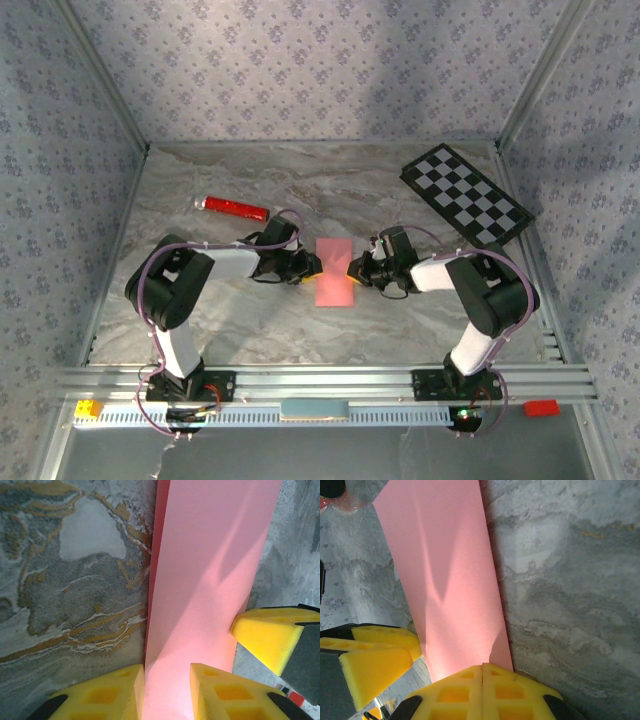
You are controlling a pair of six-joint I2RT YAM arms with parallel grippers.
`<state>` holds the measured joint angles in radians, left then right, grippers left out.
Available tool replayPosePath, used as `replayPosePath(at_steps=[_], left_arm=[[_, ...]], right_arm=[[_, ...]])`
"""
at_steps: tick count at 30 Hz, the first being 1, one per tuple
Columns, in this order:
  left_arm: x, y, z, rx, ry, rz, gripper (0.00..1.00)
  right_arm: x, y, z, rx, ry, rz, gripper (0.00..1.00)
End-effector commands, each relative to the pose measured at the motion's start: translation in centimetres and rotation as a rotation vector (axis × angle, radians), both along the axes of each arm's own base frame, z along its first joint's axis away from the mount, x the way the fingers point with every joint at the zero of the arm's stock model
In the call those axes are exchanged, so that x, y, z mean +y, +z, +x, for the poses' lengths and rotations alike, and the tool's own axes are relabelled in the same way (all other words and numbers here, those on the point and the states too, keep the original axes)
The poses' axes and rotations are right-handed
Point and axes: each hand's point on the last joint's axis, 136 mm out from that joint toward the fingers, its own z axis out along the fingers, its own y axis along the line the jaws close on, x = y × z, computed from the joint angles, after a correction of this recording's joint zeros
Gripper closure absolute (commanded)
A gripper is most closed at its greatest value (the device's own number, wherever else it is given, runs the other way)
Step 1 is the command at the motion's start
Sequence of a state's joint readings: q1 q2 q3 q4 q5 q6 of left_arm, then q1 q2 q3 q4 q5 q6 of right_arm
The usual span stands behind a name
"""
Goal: Fold a paper plane with a square sheet of paper (pick it up from the middle)
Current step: Third fold the triangle at the center of the table.
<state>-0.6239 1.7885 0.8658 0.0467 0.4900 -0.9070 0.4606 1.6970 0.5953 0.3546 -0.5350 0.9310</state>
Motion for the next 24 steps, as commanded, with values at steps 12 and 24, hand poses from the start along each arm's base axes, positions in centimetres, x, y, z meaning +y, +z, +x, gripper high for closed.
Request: replayPosePath(at_steps=[12,24], left_arm=[[0.5,-0.1,-1.5,0.027,-0.020,0.051,0.70],[-0.7,0.1,-1.5,0.047,-0.036,-0.012,0.75]], right_arm=[[-1.5,-2.5,-1.4,0.082,-0.021,-0.100,0.94],[-1.5,-2.6,-1.6,0.083,-0.021,-0.104,0.94]])
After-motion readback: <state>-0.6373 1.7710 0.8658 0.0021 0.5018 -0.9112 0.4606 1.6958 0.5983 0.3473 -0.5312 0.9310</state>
